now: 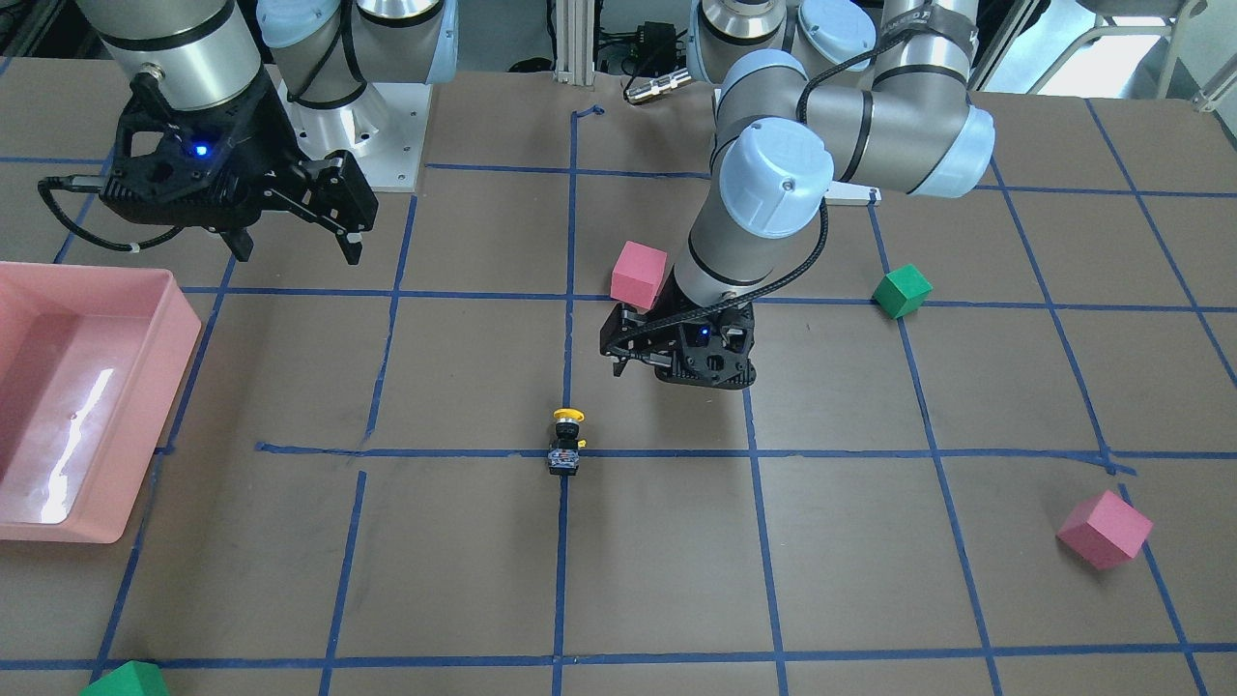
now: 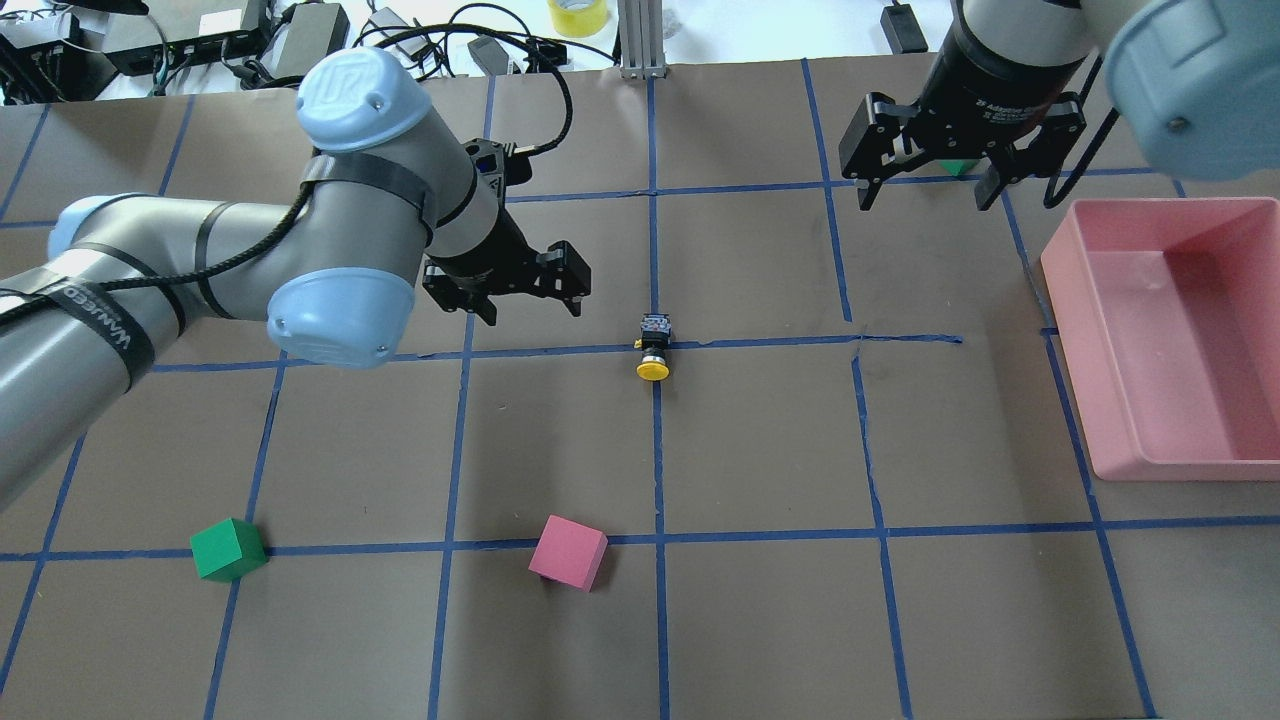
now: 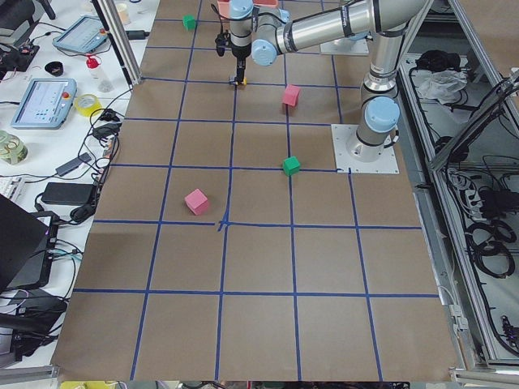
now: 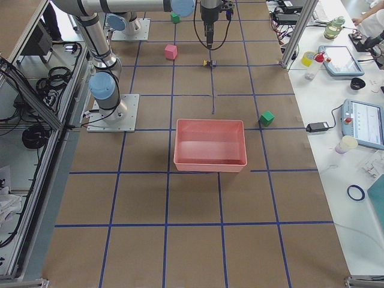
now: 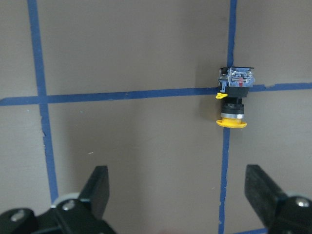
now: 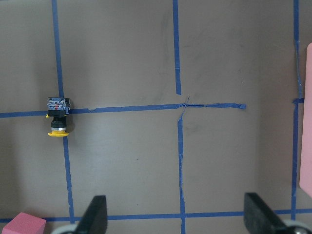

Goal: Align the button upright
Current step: 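Lower the left gripper onto the switch and grasp its black body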

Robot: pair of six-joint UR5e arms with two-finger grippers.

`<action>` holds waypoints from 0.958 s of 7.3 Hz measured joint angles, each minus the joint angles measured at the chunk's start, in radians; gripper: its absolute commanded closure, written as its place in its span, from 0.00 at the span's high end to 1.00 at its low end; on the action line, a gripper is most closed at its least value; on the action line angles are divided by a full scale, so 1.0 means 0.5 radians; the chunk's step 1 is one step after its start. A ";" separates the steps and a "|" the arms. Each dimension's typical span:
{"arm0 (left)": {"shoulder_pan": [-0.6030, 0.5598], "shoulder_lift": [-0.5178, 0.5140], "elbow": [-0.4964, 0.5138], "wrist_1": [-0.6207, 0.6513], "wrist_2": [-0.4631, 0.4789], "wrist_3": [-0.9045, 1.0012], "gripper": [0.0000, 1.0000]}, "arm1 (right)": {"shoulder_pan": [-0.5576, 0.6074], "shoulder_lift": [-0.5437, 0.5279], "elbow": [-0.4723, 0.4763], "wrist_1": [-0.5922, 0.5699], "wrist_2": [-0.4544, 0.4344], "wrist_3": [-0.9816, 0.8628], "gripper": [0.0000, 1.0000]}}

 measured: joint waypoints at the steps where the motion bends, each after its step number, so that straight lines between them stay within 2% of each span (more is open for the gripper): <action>1: -0.055 -0.075 -0.001 0.097 -0.001 -0.064 1.00 | 0.001 -0.003 -0.001 0.000 0.002 0.000 1.00; 3: -0.133 -0.216 -0.002 0.281 -0.002 -0.150 1.00 | 0.001 0.003 0.001 -0.004 0.004 0.003 1.00; 7: -0.215 -0.419 0.000 0.488 0.000 -0.169 1.00 | -0.002 0.015 0.008 -0.012 -0.023 0.011 1.00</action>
